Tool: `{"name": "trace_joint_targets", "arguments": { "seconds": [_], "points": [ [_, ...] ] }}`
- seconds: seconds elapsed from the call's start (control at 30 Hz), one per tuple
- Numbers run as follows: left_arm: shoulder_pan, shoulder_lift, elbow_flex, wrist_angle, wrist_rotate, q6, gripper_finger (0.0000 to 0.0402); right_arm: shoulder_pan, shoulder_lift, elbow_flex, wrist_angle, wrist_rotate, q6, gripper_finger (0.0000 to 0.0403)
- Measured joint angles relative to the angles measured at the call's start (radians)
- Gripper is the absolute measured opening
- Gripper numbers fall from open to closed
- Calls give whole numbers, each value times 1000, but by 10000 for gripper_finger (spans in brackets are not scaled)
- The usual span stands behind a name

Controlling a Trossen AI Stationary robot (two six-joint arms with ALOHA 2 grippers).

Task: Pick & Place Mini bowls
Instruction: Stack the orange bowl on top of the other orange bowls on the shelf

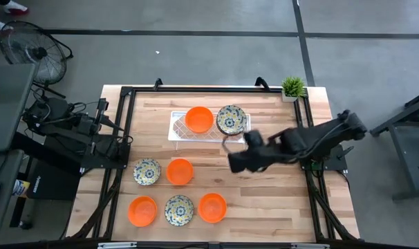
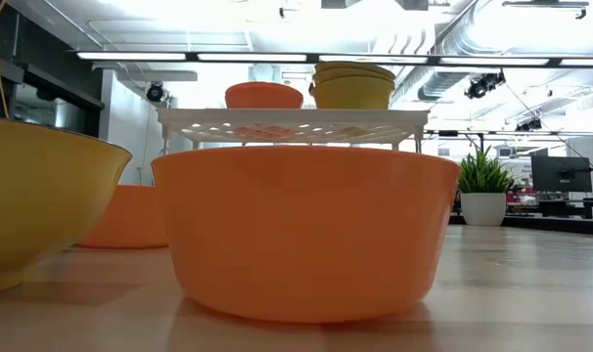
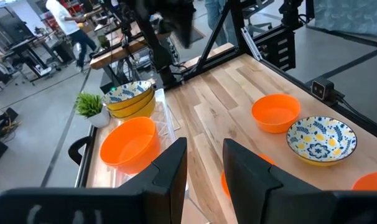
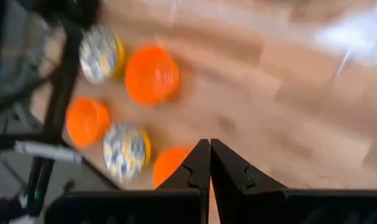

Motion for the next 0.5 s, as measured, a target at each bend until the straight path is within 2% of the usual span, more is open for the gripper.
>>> {"name": "trace_joint_targets", "arguments": {
  "seconds": [0.1, 0.3, 0.5],
  "points": [
    [0, 0, 0, 0, 4, 0, 99, 45, 65, 23, -15, -91, 108, 0],
    [0, 0, 0, -5, 4, 1, 99, 145, 167, 24, -1, -189, 344, 0],
    [0, 0, 0, -21, 5, 9, 99, 195, 272, 24, 91, -293, 458, 0]
  ]
}}
